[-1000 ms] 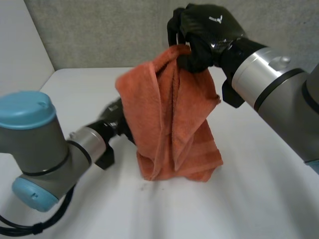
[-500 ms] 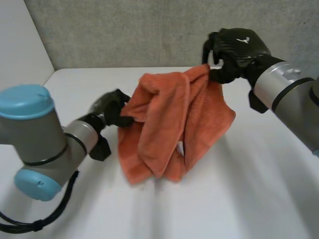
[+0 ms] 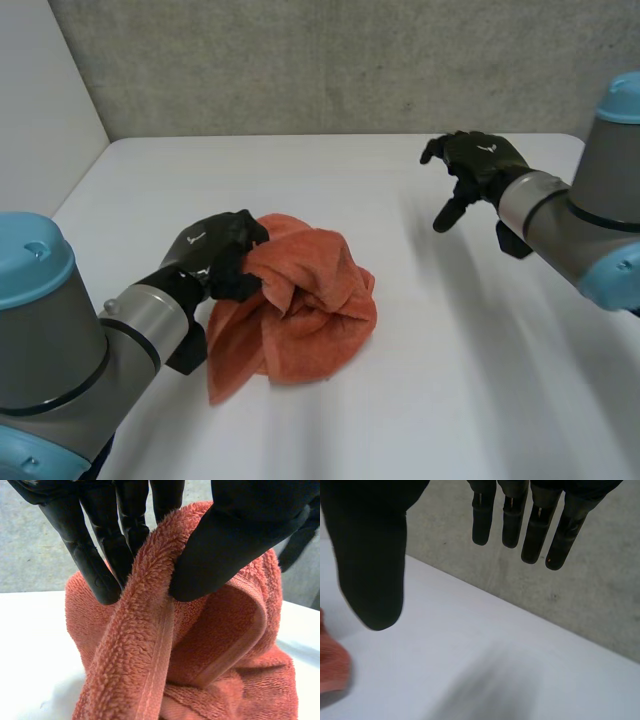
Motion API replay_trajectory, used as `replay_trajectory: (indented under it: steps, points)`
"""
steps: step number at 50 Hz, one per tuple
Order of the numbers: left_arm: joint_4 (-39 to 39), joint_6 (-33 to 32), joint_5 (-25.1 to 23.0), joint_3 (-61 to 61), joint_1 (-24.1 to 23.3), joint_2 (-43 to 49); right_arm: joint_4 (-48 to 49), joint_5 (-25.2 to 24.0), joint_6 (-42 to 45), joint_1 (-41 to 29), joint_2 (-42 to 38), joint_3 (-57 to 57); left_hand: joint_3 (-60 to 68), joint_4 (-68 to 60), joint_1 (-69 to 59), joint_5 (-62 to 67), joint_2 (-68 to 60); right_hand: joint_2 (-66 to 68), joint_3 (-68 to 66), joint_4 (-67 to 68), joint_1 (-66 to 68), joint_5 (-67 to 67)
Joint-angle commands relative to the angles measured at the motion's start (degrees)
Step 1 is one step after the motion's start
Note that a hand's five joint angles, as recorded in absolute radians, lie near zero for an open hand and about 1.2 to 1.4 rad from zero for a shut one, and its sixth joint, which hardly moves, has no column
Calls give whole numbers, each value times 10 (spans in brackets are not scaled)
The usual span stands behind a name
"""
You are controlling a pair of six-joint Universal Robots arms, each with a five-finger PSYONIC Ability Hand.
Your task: Fold the laundry
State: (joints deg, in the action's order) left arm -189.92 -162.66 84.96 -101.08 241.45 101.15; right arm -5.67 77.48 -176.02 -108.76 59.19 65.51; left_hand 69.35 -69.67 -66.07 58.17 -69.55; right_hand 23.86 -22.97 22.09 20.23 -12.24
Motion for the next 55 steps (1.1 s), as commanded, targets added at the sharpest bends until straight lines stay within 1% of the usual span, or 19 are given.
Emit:
replay_trajectory:
  steps: [1, 2, 4, 5, 7, 10, 12, 19, 25, 33, 37, 38, 39, 40, 42, 43, 49, 51, 55]
  points:
    - [28, -26, 5, -2, 31, -2, -24, 16, -138, 7, 85, 131, 106, -103, -139, 118, -104, -15, 6, 3, 21, -1]
    - [28, -26, 5, -2, 31, -2, -24, 7, -165, 6, 89, 153, 106, -103, -139, 118, -104, -13, 4, 4, 23, -3]
    - [59, -52, 5, -6, 34, -2, -24, -3, -187, 6, 91, 174, -54, 57, 21, -42, 56, -12, 3, 6, 25, -5]
    - [60, -52, 5, -6, 34, -2, -24, -3, -187, 6, 91, 174, -55, 58, 22, -43, 57, -12, 3, 6, 25, -5]
    - [93, -74, 6, -12, 43, -3, -23, -29, -208, 0, 91, 201, -334, 338, 302, -322, 336, -5, -4, 13, 31, -11]
    - [111, -81, 6, -15, 46, -4, -24, -50, -220, -5, 87, 208, -388, 391, 355, -376, 390, 4, -12, 21, 40, -20]
    - [139, -85, 8, -25, 54, -16, -22, -53, -224, -8, 81, 206, -485, 488, 452, -473, 487, 4, -12, 21, 40, -20]
    - [145, -83, 7, -45, 86, -28, -21, -52, -279, -61, -10, 151, -521, 524, 488, -509, 523, 5, -14, 23, 41, -21]
    - [143, -81, 6, -49, 101, -25, -19, -51, -286, -86, -42, 124, -524, 527, 491, -512, 526, 5, -14, 23, 41, -21]
    - [134, -83, 5, -48, 105, -13, -17, -51, -308, -117, -73, 93, -519, 522, 486, -507, 521, 19, -28, 36, 55, -35]
    - [122, -86, 5, -47, 105, 2, -14, -39, -311, -130, -94, 77, -497, 500, 464, -485, 499, 139, -148, 157, 175, -155]
    - [114, -87, 5, -47, 106, 11, -8, -26, -309, -132, -96, 73, -427, 430, 394, -415, 429, 300, -309, 317, 336, -316]
    - [102, -87, 6, -44, 106, 24, -8, -26, -309, -132, -96, 73, -323, 327, 290, -311, 325, 301, -310, 319, 338, -317]
    - [102, -87, 6, -44, 106, 24, 2, -9, -305, -132, -96, 71, -322, 325, 289, -310, 324, 484, -493, 502, 521, -501]
    - [59, -88, 6, -40, 107, 48, 17, 11, -303, -131, -94, 69, 78, -74, -110, 89, -76, 561, -570, 578, 597, -577]
    - [59, -88, 6, -40, 107, 49, 36, 31, -298, -131, -89, 66, 80, -77, -113, 92, -78, 561, -570, 579, 598, -578]
    - [-40, -120, 27, 20, 112, 65, 87, 55, -226, -123, -46, 25, 106, -103, -139, 118, -104, 561, -570, 579, 598, -578]
    - [-56, -140, 38, 47, 112, 62, 104, 67, -140, -122, -15, -31, 106, -103, -139, 118, -104, 561, -570, 579, 598, -578]
    - [-93, -182, 70, 138, 109, 42, 106, 94, -65, -109, -3, -120, 106, -103, -139, 118, -104, 561, -570, 579, 598, -578]
